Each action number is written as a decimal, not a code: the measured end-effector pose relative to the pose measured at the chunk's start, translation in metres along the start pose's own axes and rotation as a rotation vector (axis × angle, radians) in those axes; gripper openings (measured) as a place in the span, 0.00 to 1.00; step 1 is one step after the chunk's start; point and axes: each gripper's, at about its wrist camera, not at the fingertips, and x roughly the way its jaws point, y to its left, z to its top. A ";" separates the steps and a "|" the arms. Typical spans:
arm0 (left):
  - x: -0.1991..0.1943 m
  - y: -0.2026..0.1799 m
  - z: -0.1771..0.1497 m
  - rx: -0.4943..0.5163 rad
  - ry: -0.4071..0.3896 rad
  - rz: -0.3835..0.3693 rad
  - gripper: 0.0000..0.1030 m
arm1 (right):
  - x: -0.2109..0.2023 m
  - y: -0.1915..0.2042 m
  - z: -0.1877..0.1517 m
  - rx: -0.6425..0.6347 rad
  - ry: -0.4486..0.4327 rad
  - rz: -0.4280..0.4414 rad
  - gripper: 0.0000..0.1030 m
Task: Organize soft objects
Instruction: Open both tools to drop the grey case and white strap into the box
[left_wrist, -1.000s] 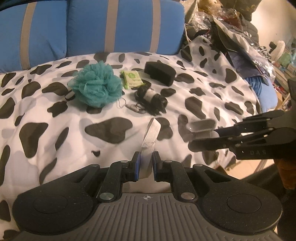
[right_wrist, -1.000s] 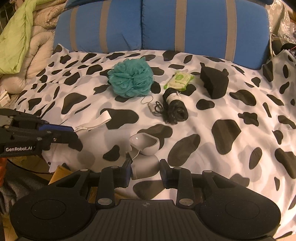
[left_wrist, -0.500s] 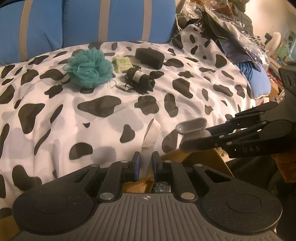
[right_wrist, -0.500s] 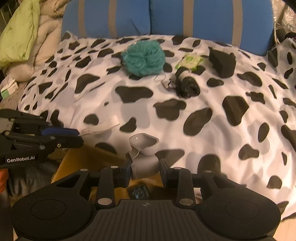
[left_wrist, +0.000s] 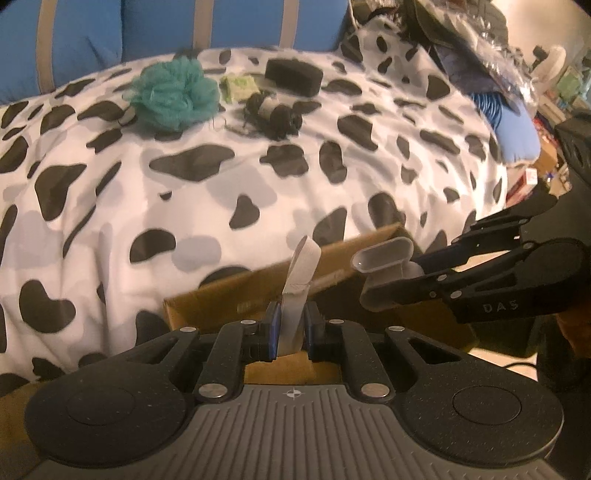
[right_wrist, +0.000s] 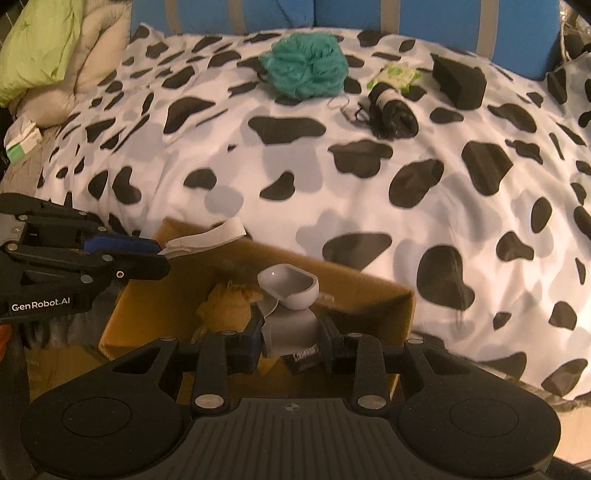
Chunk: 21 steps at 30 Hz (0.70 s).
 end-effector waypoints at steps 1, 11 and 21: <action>0.003 -0.001 -0.001 0.007 0.022 0.009 0.15 | 0.001 0.001 -0.001 -0.003 0.011 0.002 0.34; 0.012 0.006 -0.002 -0.014 0.063 0.112 0.49 | 0.004 0.000 0.000 0.004 0.012 -0.049 0.92; 0.012 0.015 0.002 -0.092 0.058 0.153 0.58 | 0.009 -0.006 0.003 0.031 0.023 -0.109 1.00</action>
